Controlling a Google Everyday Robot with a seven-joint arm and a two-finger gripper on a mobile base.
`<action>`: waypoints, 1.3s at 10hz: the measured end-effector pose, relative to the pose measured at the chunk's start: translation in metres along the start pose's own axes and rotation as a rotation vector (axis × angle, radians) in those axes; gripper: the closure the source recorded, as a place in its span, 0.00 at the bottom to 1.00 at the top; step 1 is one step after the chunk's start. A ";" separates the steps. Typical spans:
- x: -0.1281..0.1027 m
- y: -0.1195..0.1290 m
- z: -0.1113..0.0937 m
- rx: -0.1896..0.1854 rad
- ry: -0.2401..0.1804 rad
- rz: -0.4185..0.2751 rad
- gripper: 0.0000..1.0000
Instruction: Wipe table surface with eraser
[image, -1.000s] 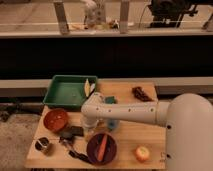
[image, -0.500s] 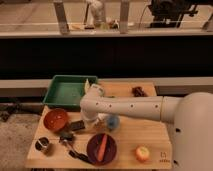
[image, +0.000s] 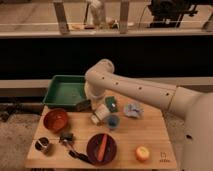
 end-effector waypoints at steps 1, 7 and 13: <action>0.028 0.003 -0.014 0.005 0.001 0.002 0.90; 0.158 0.062 -0.044 0.034 -0.021 0.068 1.00; 0.255 0.168 -0.019 0.001 -0.100 0.232 1.00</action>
